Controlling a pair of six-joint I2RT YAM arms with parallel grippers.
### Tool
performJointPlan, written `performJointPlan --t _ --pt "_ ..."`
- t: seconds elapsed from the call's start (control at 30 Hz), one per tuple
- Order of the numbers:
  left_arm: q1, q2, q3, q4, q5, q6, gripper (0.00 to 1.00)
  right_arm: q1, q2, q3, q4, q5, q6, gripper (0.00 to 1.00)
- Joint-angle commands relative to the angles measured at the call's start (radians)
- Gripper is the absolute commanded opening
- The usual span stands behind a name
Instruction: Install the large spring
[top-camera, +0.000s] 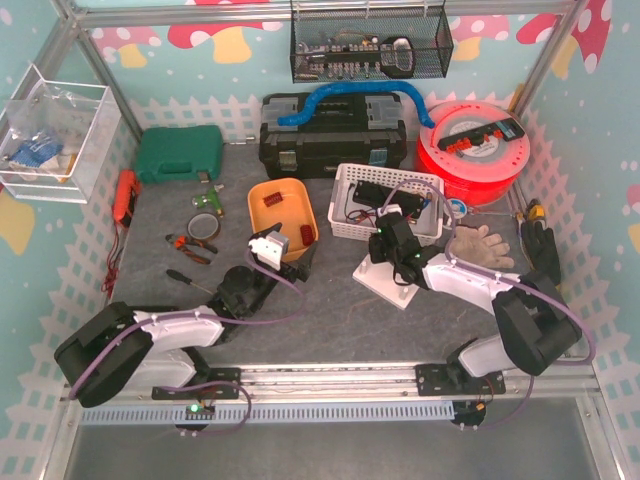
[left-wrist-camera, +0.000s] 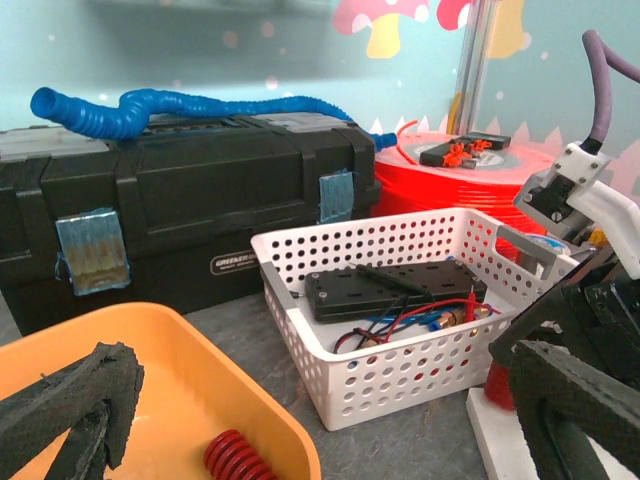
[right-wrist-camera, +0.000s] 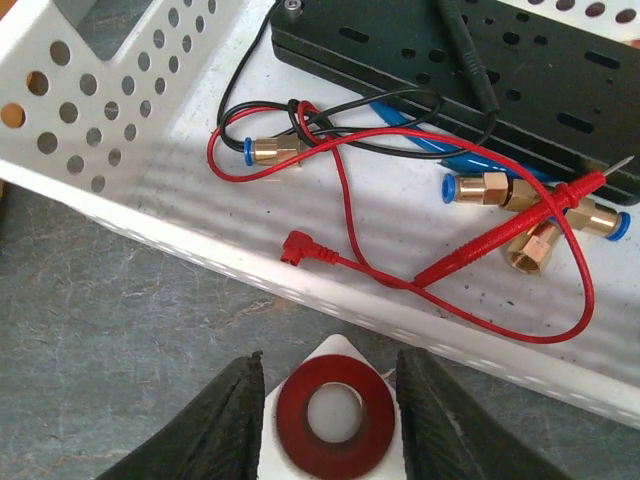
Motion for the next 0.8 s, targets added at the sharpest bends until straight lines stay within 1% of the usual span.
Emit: performJointPlan --t 0.0,0.13,0.27,0.37,0.47,0.57,0.67,0.7,0.77 --pt "0.004 -0.015 0.006 -0.007 -0.011 -0.003 0.99 -0.003 -0.011 0.003 0.008 0.011 0.013 0.41" --pt "0.005 -0.011 0.006 -0.005 -0.013 -0.002 0.99 -0.003 -0.04 0.014 -0.02 0.007 0.018 0.46" --pt "0.005 -0.012 0.011 -0.018 -0.022 0.001 0.99 -0.002 -0.101 0.049 -0.083 -0.018 0.011 0.52" --pt "0.01 -0.015 0.031 -0.07 -0.046 -0.009 0.99 -0.003 -0.175 0.08 -0.122 -0.049 -0.02 0.6" --pt "0.041 -0.014 0.094 -0.208 -0.061 -0.056 0.99 -0.002 -0.246 0.122 -0.152 -0.074 -0.061 0.68" --pt "0.132 -0.001 0.167 -0.386 -0.004 -0.17 0.99 -0.003 -0.313 0.146 -0.164 -0.081 -0.087 0.76" --pt "0.241 0.015 0.218 -0.517 0.083 -0.281 0.99 -0.002 -0.382 0.117 -0.134 -0.076 -0.09 0.84" --pt "0.264 0.021 0.229 -0.544 0.12 -0.291 0.99 -0.002 -0.403 0.096 -0.117 -0.075 -0.088 0.86" --pt "0.295 0.035 0.268 -0.613 0.128 -0.282 0.99 -0.002 -0.443 0.042 -0.083 -0.073 -0.085 0.89"
